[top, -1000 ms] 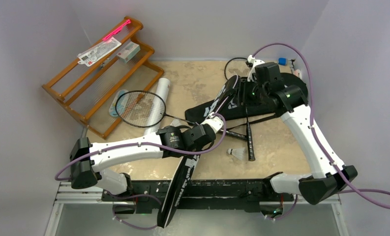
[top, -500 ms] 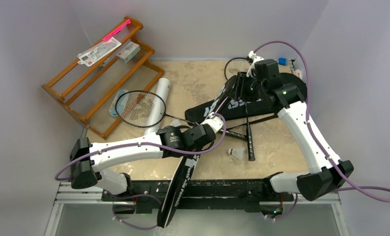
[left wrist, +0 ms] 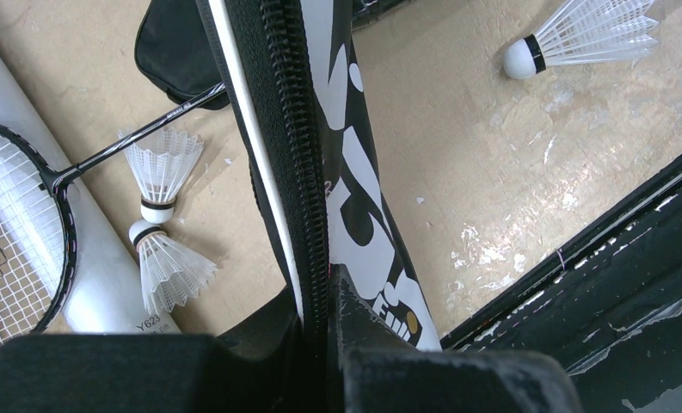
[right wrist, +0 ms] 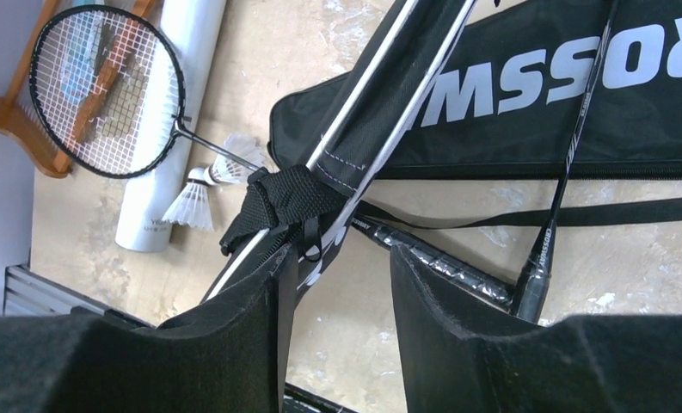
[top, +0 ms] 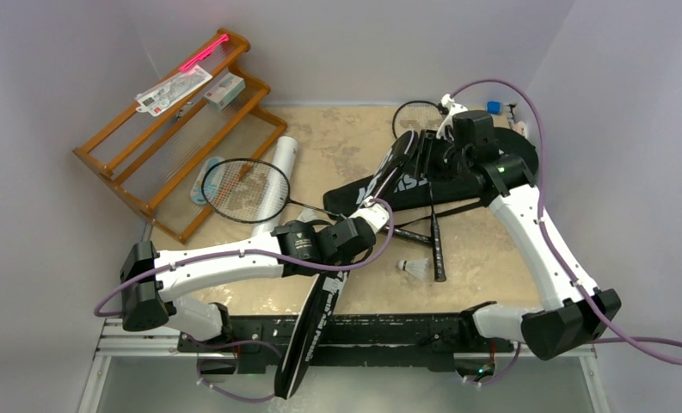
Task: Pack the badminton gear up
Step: Zip the racket bag at the center of the board.
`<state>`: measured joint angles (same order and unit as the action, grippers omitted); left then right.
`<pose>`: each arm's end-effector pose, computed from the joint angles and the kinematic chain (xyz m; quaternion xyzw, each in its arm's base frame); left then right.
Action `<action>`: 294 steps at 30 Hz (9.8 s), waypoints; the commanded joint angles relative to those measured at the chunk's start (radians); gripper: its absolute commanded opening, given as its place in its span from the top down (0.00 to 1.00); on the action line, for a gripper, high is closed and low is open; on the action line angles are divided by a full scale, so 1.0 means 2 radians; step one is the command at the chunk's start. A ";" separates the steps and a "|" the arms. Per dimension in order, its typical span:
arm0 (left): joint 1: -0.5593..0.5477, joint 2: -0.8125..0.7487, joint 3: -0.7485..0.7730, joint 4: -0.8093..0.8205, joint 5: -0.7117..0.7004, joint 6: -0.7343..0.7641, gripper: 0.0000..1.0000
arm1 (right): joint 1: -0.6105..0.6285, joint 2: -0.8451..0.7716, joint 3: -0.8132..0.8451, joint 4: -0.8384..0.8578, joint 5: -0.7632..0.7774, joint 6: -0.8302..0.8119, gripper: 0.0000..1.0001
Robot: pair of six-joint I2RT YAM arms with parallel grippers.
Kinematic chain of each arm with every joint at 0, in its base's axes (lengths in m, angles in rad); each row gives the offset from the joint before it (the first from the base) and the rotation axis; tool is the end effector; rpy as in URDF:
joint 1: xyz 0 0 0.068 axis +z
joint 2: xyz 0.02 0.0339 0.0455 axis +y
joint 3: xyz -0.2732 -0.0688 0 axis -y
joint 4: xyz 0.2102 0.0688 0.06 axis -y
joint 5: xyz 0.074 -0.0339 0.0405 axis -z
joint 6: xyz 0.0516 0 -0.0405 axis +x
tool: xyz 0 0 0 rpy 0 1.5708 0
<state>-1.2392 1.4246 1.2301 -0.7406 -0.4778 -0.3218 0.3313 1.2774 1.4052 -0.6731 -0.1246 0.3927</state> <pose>0.1101 -0.2468 0.3056 0.3423 0.8603 -0.0539 0.3739 0.2333 0.0870 0.3964 -0.0038 0.8702 0.2241 0.4387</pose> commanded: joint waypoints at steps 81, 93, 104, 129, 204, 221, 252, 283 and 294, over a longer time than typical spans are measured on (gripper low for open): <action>0.003 -0.011 0.003 0.020 -0.011 0.016 1.00 | -0.142 0.032 -0.099 0.226 -0.404 0.123 0.57; 0.003 -0.007 0.005 0.020 -0.013 0.015 1.00 | -0.132 0.047 -0.089 0.221 -0.397 0.125 0.73; 0.003 -0.005 0.007 0.019 -0.016 0.017 1.00 | -0.132 0.031 -0.089 0.183 -0.403 0.106 0.95; 0.003 0.012 0.019 0.009 -0.016 0.016 1.00 | -0.132 0.031 -0.042 0.120 -0.382 0.065 0.74; 0.003 0.007 0.017 0.017 -0.027 0.007 1.00 | -0.121 -0.043 -0.123 0.167 -0.307 0.124 0.59; 0.003 0.002 0.015 0.018 -0.048 0.015 1.00 | -0.120 -0.035 -0.092 0.136 -0.236 0.073 0.57; 0.054 0.067 0.164 0.166 -0.058 0.465 1.00 | -0.120 -0.277 -0.189 0.089 -0.020 0.085 0.54; 0.040 -0.140 -0.230 0.277 0.159 0.445 1.00 | -0.120 -0.334 -0.269 0.020 -0.179 -0.012 0.23; 0.037 -0.182 -0.203 0.256 0.126 0.389 1.00 | -0.120 -0.314 -0.258 0.087 -0.425 -0.057 0.01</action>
<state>-1.1656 1.1500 0.7727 -0.3103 -0.2214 0.5396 0.0887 0.6361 0.8707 -0.6182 -0.6796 0.3138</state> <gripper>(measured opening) 0.039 0.963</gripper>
